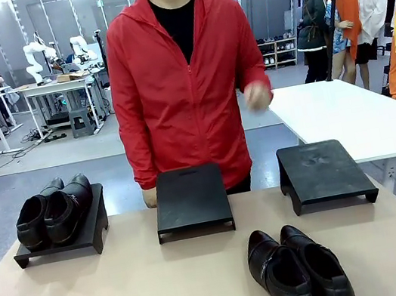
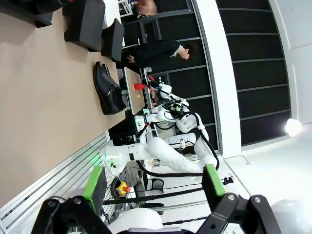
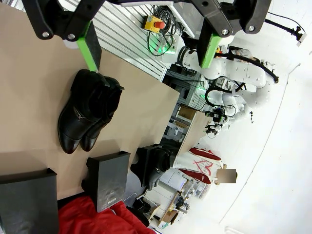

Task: Place the shoes on the stand as instructed by the person.
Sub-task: Pick up another pair of Shoes and place it on the Shoes Stand indicated by the person.

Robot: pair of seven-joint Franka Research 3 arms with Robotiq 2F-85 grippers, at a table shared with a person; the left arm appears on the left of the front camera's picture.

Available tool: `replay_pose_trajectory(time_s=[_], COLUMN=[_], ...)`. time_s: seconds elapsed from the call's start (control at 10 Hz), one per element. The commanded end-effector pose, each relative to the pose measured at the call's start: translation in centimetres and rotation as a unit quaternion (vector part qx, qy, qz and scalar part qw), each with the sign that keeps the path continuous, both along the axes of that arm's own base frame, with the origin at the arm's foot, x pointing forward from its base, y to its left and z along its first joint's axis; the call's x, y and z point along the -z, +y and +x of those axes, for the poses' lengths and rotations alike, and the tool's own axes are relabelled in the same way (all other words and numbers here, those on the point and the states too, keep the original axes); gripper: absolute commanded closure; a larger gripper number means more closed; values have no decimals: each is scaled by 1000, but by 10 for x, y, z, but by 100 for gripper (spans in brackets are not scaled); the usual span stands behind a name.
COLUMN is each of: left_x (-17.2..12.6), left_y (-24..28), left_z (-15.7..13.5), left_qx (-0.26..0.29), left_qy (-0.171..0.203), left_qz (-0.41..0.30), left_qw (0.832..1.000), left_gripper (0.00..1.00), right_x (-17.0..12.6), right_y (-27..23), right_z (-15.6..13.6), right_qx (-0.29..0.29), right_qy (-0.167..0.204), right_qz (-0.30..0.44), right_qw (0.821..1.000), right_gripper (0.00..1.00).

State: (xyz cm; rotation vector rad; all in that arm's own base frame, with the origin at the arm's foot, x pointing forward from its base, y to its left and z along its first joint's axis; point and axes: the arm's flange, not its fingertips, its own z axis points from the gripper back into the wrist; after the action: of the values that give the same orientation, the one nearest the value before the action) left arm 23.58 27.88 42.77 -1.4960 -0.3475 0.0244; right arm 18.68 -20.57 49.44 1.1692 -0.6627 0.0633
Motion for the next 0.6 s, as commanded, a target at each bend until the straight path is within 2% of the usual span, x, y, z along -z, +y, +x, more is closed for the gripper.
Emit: replay_pose_trajectory(time_s=[0.0, 0.5], left_x=[-2, -2], left_y=[-1, -1], left_z=[-3, -3], left_qx=[5, 5], left_qy=[-11, -11], left_qz=[-5, -5], left_qw=[1000, 1000], left_gripper=[0, 0], right_x=[-1, -1], right_y=[0, 0], right_z=[0, 0], right_qx=[0, 0], right_qy=[-11, -11], right_qz=[0, 0], right_qw=[1000, 1000], right_gripper=[0, 0])
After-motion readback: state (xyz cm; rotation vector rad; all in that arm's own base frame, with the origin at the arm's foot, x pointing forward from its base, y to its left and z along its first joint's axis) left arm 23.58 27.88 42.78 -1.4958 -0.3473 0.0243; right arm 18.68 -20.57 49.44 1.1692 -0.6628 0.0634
